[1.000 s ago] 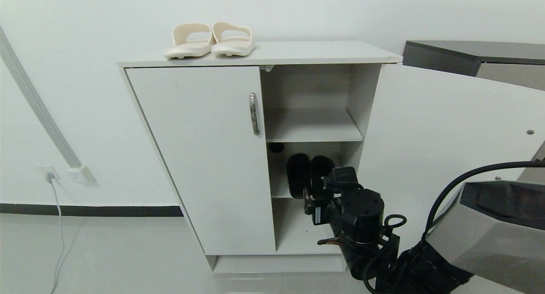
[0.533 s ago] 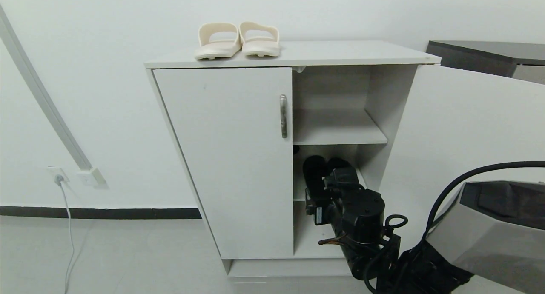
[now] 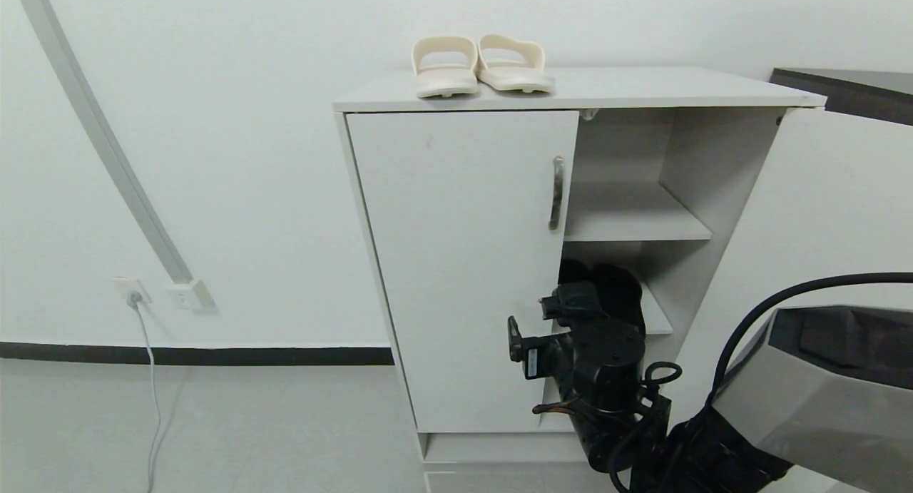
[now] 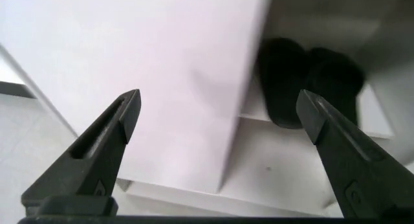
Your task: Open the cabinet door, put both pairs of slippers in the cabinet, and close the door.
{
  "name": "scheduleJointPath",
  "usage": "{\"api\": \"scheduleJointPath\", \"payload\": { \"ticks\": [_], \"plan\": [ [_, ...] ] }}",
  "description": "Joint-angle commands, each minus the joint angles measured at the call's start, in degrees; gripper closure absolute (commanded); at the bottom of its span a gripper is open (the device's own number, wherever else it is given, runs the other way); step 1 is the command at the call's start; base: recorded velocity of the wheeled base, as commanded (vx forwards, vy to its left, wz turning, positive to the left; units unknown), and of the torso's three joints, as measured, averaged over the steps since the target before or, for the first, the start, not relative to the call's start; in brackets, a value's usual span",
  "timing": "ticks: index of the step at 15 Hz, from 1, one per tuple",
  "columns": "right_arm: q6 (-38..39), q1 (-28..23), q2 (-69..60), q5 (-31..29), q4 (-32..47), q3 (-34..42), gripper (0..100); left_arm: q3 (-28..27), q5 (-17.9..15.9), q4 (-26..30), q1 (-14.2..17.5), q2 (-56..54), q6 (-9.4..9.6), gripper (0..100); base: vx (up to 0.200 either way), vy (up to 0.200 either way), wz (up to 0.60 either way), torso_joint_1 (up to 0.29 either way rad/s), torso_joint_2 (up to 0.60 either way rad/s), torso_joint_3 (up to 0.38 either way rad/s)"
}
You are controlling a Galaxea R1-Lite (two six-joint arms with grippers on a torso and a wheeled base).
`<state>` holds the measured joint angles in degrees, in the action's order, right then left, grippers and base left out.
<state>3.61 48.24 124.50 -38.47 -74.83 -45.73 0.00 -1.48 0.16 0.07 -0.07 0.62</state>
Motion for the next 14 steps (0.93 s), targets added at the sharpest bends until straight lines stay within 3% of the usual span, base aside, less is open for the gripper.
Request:
{"api": "scheduleJointPath", "payload": {
  "ticks": [1, 10, 14],
  "plan": [
    [0.0, 0.0, 0.2, 0.1, 0.0, 0.0, 0, 0.0, 0.1, 0.0, 0.0, 0.1, -0.01, 100, 0.0, 0.2, 0.0, 0.002, 0.01, 0.007],
    [0.0, -0.1, 0.3, 2.3, -3.7, 2.2, 0, 0.0, 0.1, 0.0, 0.0, 0.1, -0.01, 100, 0.0, 0.0, 0.0, 0.0, 0.0, 0.0],
    [-2.6, -0.2, 1.4, 8.8, -12.4, 6.4, 0, 0.0, 0.1, 0.0, 0.0, 0.1, -0.01, 100, 0.0, 0.0, 0.0, 0.0, 0.0, 0.0]
  ]
}}
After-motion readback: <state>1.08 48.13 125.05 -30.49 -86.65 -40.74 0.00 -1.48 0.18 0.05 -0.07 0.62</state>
